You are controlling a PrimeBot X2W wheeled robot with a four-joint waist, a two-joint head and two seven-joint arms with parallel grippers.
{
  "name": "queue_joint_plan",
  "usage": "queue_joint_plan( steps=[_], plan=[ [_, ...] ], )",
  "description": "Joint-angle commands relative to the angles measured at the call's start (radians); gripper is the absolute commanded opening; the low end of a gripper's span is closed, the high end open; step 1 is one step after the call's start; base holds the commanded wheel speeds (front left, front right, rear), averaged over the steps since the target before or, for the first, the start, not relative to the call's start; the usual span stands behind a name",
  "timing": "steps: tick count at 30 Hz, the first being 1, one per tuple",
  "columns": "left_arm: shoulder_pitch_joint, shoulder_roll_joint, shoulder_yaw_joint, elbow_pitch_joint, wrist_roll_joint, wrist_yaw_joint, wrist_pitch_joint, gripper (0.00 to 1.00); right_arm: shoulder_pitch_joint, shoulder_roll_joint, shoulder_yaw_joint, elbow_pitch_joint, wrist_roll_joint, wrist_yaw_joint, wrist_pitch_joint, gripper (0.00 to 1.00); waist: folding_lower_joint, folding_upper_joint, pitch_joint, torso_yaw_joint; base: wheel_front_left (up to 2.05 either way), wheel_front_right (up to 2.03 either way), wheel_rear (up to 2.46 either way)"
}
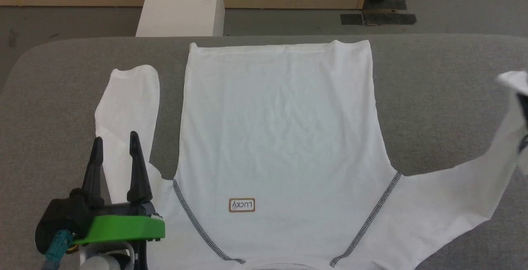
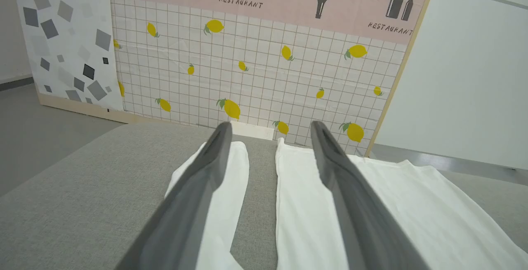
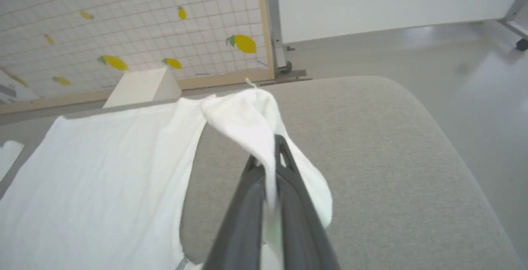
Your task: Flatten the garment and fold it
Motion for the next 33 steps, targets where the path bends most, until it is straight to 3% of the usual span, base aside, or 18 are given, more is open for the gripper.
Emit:
queue_joint_plan(
  steps=[1,5,8,15,23,24,25,26,30,33],
  plan=[
    [0.013,-0.003,0.001,-0.001,-0.007,0.003,-0.004,1.00,0.031,0.018,0.066,-0.040,0.021,-0.002,0.015,0.00,0.0001,0.0000,-0.015,0.007,0.00,0.00,0.00],
    [0.019,-0.003,-0.004,-0.002,-0.011,0.005,-0.004,1.00,0.050,0.074,0.283,-0.097,0.071,-0.002,0.033,0.00,0.0001,0.0000,-0.024,0.011,0.00,0.00,0.00],
    [0.020,-0.003,-0.013,0.003,-0.014,0.003,-0.004,1.00,0.029,0.116,0.419,-0.062,0.087,-0.002,0.019,0.00,0.0001,0.0000,-0.030,0.020,0.00,0.00,0.00],
    [0.014,-0.003,-0.032,0.013,-0.015,-0.003,-0.004,1.00,-0.062,0.186,0.725,0.123,0.088,-0.002,-0.055,0.00,0.0001,0.0000,-0.018,0.066,0.00,0.00,0.00],
    [-0.001,-0.003,-0.062,0.029,-0.022,0.002,-0.004,1.00,-0.199,0.227,0.939,0.364,0.070,-0.002,-0.132,0.00,0.0001,0.0000,0.022,0.130,0.00,0.00,0.00],
    [-0.002,-0.003,-0.063,0.030,-0.022,0.003,-0.004,1.00,-0.212,0.229,0.966,0.395,0.068,-0.002,-0.123,0.09,0.0001,0.0000,0.027,0.134,0.00,0.00,0.00],
    [-0.002,-0.003,-0.062,0.031,-0.022,0.005,-0.004,1.00,-0.222,0.230,0.988,0.417,0.069,-0.002,-0.114,0.65,0.0001,0.0000,0.030,0.136,0.00,0.00,0.00],
    [-0.001,-0.003,-0.061,0.032,-0.023,0.006,-0.004,1.00,-0.232,0.230,1.003,0.438,0.073,-0.002,-0.112,1.00,0.0001,0.0000,0.031,0.137,0.00,0.00,0.00],
    [0.005,-0.003,-0.050,0.034,-0.022,0.010,-0.004,1.00,-0.264,0.232,1.008,0.446,0.126,-0.002,-0.136,1.00,0.0001,0.0000,0.029,0.125,0.00,0.00,0.00],
    [0.010,-0.003,-0.040,0.040,-0.018,0.009,-0.004,1.00,-0.276,0.227,0.950,0.398,0.187,-0.002,-0.179,1.00,0.0001,0.0000,0.016,0.105,0.00,0.00,0.00]
  ],
)
